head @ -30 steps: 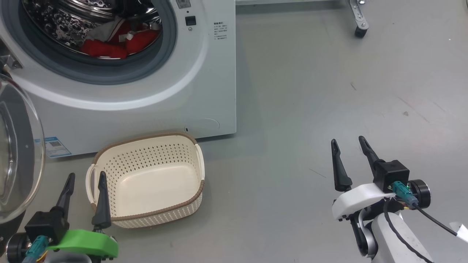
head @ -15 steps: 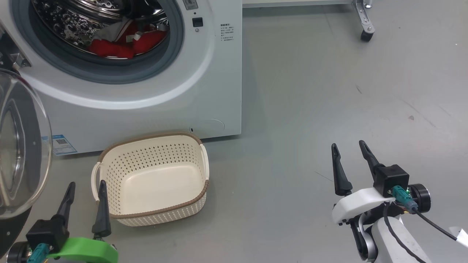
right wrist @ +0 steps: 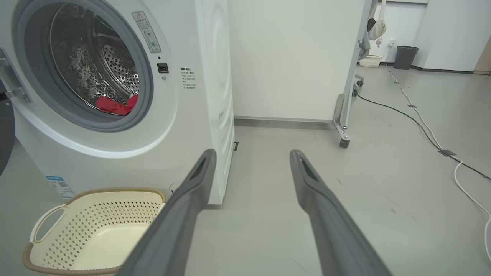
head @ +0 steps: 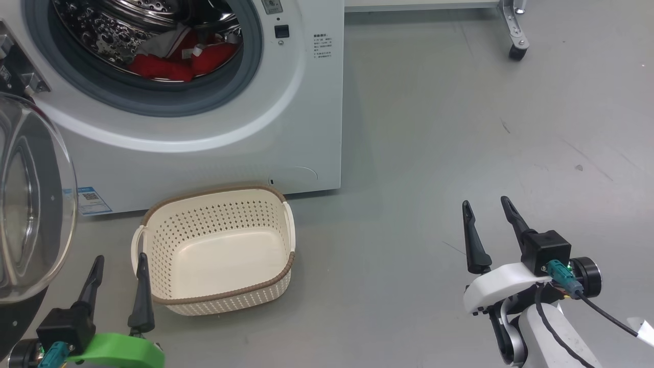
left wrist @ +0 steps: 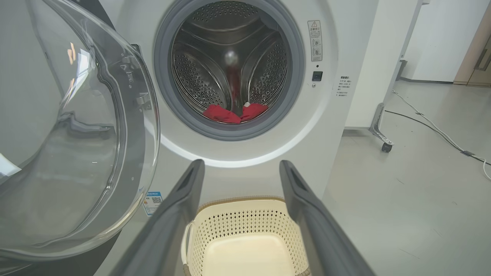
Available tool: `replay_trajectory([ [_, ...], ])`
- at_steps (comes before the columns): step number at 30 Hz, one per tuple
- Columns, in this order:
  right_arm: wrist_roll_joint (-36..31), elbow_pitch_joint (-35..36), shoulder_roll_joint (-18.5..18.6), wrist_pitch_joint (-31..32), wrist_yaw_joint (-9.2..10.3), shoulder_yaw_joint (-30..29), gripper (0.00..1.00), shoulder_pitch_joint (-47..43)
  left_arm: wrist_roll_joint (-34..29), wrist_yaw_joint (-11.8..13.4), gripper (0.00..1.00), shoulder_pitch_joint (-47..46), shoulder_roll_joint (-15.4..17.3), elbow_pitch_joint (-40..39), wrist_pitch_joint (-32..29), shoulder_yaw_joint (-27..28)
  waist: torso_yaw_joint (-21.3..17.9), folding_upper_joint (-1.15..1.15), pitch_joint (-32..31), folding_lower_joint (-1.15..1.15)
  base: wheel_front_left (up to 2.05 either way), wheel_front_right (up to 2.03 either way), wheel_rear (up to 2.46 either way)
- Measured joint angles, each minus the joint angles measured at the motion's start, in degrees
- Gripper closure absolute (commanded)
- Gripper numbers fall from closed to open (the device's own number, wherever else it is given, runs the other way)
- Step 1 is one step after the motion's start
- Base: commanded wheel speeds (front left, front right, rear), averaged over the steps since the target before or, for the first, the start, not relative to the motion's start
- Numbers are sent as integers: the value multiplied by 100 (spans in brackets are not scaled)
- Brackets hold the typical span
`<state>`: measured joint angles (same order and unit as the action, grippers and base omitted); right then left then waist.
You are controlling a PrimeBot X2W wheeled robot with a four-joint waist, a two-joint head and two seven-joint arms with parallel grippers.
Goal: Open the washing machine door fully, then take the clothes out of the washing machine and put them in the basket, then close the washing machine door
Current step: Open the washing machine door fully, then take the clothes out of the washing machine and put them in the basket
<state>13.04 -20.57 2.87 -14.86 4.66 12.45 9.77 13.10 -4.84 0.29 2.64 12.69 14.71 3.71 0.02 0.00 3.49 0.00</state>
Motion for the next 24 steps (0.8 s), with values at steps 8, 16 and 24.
replay_trajectory([
  [8, -9, 14, -1, 0, -5, -14, 0, 0, -1, 0, 0, 1, -10, -16, 0, 15, 24, 0, 11, 0, 0, 0, 0],
  [16, -9, 14, -3, 0, -7, -27, 0, -5, -16, 0, 0, 2, -21, -1, 0, 57, 59, 0, 13, 0, 13, -13, 0],
  [24, -10, 14, -3, 0, -7, -32, 0, -68, -16, 1, 0, 2, -26, 5, 0, 134, 91, 0, 37, 0, 45, -45, 0],
])
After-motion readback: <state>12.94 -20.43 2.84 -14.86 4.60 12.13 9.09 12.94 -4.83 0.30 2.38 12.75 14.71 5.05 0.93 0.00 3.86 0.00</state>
